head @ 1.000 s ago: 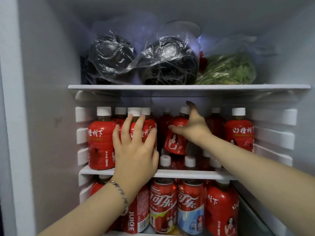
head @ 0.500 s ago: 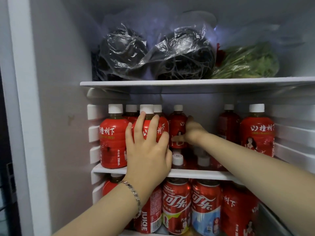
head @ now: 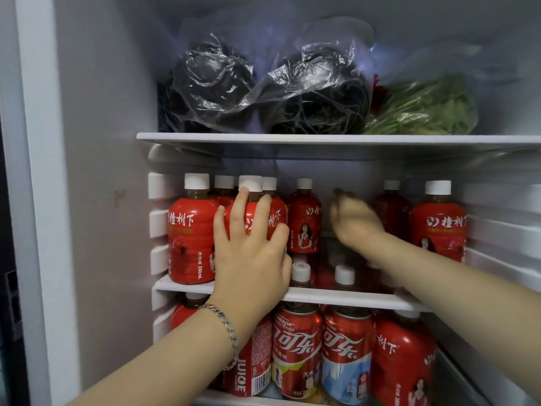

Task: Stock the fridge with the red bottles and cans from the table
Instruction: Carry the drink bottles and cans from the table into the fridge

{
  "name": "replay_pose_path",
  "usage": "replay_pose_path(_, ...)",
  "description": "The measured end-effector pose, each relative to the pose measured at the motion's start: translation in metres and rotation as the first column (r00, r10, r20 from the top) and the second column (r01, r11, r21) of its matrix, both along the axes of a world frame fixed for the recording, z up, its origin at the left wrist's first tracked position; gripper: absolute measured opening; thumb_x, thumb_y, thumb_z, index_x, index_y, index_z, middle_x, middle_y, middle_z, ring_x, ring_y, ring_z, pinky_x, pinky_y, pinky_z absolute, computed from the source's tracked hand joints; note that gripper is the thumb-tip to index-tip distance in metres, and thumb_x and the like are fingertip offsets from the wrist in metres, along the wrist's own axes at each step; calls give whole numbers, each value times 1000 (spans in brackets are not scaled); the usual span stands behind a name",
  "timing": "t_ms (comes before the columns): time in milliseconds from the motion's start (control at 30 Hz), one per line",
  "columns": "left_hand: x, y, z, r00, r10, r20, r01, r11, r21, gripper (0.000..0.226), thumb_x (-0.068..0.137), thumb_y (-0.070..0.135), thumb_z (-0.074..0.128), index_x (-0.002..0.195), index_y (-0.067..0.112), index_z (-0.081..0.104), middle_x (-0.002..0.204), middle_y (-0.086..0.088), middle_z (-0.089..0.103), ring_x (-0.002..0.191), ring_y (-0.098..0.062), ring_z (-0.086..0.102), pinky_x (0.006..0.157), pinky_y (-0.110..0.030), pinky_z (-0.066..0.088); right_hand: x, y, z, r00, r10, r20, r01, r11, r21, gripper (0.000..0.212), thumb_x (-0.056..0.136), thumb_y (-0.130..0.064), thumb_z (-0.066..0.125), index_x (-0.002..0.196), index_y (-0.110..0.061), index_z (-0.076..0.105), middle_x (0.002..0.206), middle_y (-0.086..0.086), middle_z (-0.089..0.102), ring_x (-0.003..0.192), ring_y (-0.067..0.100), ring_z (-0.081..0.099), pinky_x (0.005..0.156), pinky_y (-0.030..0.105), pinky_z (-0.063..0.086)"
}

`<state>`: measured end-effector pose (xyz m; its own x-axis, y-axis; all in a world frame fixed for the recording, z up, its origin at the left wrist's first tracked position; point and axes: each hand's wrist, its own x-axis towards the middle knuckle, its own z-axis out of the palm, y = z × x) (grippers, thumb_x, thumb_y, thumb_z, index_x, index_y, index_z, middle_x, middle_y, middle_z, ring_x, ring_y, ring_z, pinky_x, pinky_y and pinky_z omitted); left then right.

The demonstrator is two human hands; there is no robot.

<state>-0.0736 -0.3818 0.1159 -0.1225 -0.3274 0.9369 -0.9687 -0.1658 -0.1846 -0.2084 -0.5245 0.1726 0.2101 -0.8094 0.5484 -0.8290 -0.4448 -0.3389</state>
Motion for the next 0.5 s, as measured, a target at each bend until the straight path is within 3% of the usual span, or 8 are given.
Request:
replay_pose_path(67,-1,-1,0,1000,3,-5,-3,1000,-2,23,70,29,51,80,16,67,127,-18,55,128,-41,30,99,-62,32,-9,-14,7,981,-192,22,193,977,-85,49,100,-19,36,147,-10,25,150,22,25,137,37,28,109,43,29)
replay_pose_path(133,-1,-1,-1,1000,0,-12,0,1000,-11,28,71,30,44,80,16,67,127,-17,55,129,-41,30,100,-61,31,-13,-30,10,947,-320,14,320,946,-44,56,101,-18,34,151,-11,10,154,28,3,143,41,8,114,47,13)
replay_pose_path(200,-1,-1,-1,1000,-3,-13,3,1000,-7,29,72,31,43,81,17,67,127,-17,55,129,-41,30,100,-61,31,-18,-51,12,920,-390,47,389,921,24,58,101,-23,33,150,-7,9,154,29,1,142,43,4,114,48,2)
replay_pose_path(300,-1,-2,-1,1000,5,-12,-5,1000,-6,30,72,32,43,81,17,67,128,-16,55,129,-40,30,101,-61,31,-31,-67,10,901,-425,-89,432,896,102,54,97,-27,38,145,-4,26,150,24,22,139,42,21,114,49,15)
replay_pose_path(400,-1,-2,0,1000,4,-15,-4,1000,-10,30,72,32,43,81,17,67,128,-16,55,129,-41,30,100,-60,31,-34,-69,3,889,-416,-191,435,898,65,47,99,-16,38,143,-5,27,149,24,24,138,42,22,112,48,20)
replay_pose_path(500,-1,-2,0,1000,-3,-8,2,1000,-16,29,71,31,43,81,16,66,127,-17,56,128,-41,31,100,-61,31,-32,-69,-4,889,-429,-158,437,899,15,45,95,-4,43,138,-6,34,144,30,25,135,48,21,110,52,23)
